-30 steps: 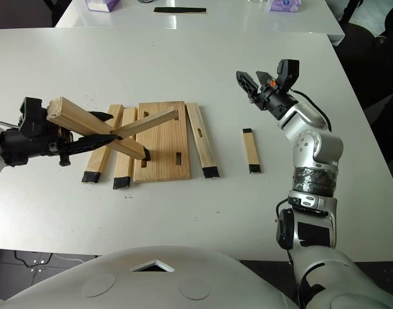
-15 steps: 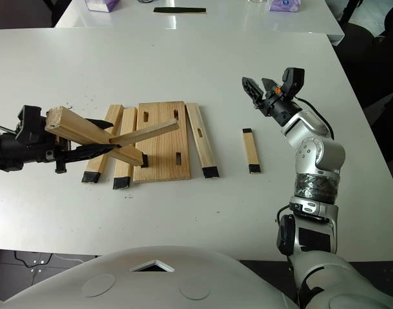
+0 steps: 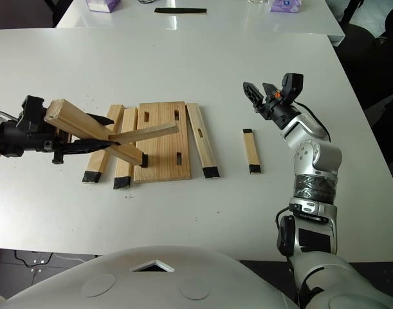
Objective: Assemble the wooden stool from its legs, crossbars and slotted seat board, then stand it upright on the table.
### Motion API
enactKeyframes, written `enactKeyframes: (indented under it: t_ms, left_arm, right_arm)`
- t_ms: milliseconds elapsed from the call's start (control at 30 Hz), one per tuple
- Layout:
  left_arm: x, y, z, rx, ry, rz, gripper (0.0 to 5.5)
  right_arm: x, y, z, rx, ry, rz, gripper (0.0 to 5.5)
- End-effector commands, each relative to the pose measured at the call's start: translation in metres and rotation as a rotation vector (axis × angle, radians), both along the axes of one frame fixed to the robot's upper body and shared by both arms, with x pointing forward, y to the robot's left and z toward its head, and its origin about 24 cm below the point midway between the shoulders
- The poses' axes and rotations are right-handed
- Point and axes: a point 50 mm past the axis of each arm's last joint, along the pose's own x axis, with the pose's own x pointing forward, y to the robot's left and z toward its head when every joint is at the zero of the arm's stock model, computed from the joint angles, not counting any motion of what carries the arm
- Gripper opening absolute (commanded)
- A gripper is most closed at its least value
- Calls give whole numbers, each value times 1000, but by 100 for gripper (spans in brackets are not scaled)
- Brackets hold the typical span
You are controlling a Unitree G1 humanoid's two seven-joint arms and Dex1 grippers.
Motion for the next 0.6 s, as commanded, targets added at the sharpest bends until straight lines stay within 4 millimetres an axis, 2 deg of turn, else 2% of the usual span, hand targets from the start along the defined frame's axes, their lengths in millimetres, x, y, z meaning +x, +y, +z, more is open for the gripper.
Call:
enactKeyframes:
  t_ms: [33, 133, 233, 433, 600]
  left_arm:
    - [7, 2, -16, 104, 81, 14, 205]
    - [9, 2, -21, 130, 84, 1, 205]
    - [1, 0, -31, 181, 89, -30, 205]
    - [-6, -4, -38, 190, 82, -24, 205]
    - [-15, -10, -59, 227, 66, 7, 205]
  right_arm:
    - [-5, 0, -8, -20, 26, 16, 387]
    - [-6, 1, -12, -22, 38, 22, 387]
    - [-7, 2, -14, -22, 44, 25, 387]
    - [-12, 7, -21, -32, 62, 40, 387]
    - [-16, 13, -26, -9, 73, 21, 387]
